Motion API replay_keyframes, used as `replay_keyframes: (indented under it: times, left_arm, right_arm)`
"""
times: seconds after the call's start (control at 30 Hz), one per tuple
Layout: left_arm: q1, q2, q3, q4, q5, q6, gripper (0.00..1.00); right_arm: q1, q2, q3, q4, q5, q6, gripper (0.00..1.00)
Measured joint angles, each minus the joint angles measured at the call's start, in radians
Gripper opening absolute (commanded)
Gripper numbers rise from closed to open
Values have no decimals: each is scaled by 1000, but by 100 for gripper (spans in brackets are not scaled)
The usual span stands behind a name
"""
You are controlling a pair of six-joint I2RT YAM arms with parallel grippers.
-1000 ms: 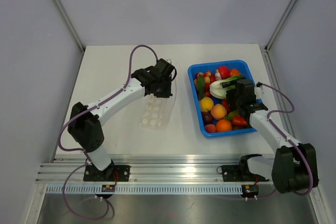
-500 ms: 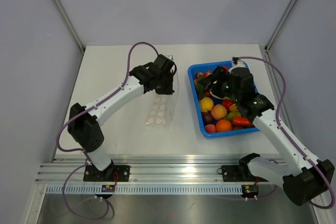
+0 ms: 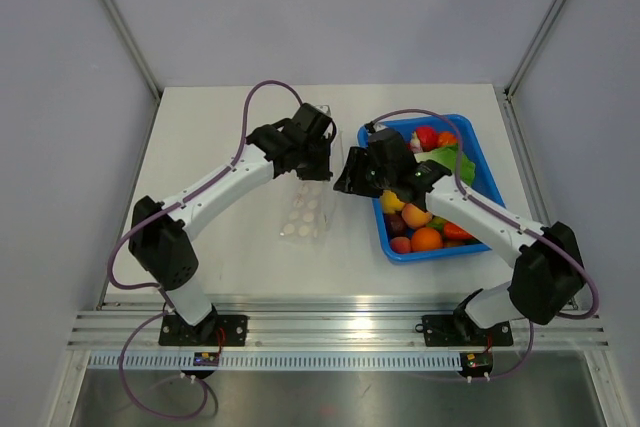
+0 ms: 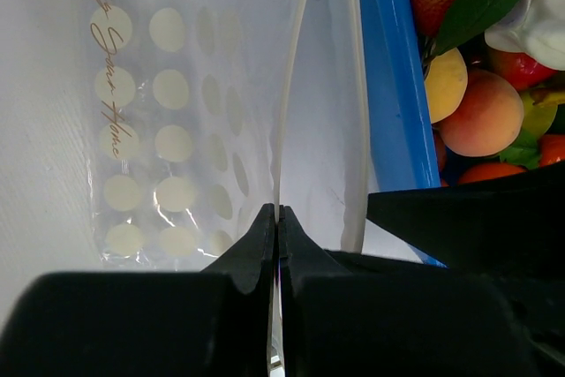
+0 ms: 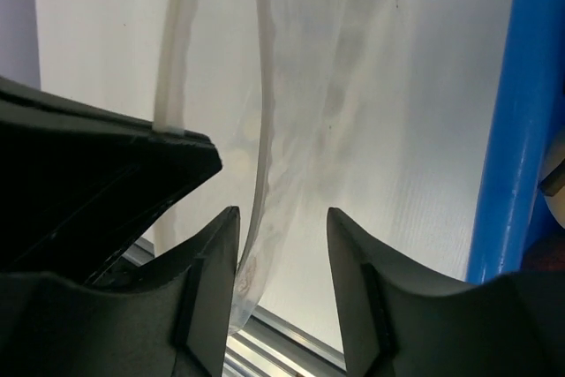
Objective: Place the food in the zip-top bag and seal the zipper
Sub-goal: Open the zipper of the food storage bag at the center of the board.
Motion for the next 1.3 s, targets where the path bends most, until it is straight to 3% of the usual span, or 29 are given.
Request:
replay_keyframes:
  times: [0.1, 0.13, 0.17, 0.27, 0.37, 0.5, 0.57, 0.67, 0.83, 1.13, 1.3]
  left_arm:
    - [0, -2, 0, 0, 8, 0, 0]
    - [2, -4, 0, 0, 13, 0, 0]
    - [3, -6, 0, 0, 19, 0, 0]
    - [11, -18, 0, -7, 32, 3, 0]
    - [47, -32, 42, -58, 43, 27, 0]
    - [117, -33, 224, -161, 32, 79, 0]
    - [140, -53, 326, -186, 19, 107, 0]
    - [140, -127, 362, -192, 18, 136, 0]
    - [132, -220, 284, -200, 18, 167, 0]
    - [132, -155, -37, -163, 34, 171, 0]
    - [132, -156, -101, -93, 64, 157, 0]
  right_arm:
    - [0, 58, 24, -4, 4, -7, 37]
    - [0, 75, 34, -3, 3, -8, 30]
    - [0, 98, 48, -3, 3, -13, 17]
    - [0, 152, 102, -21, 17, -40, 0]
    - [0, 187, 203, -90, 78, -79, 0]
    - [0, 197, 377, -135, 158, -129, 0]
    - [0, 173, 411, -111, 189, -142, 0]
    - [-1, 132, 411, -103, 244, -150, 0]
    - [-1, 164, 371, -97, 304, -147, 0]
    - [-1, 309, 233, -129, 314, -134, 0]
    - [-2, 308, 230, -135, 322, -134, 0]
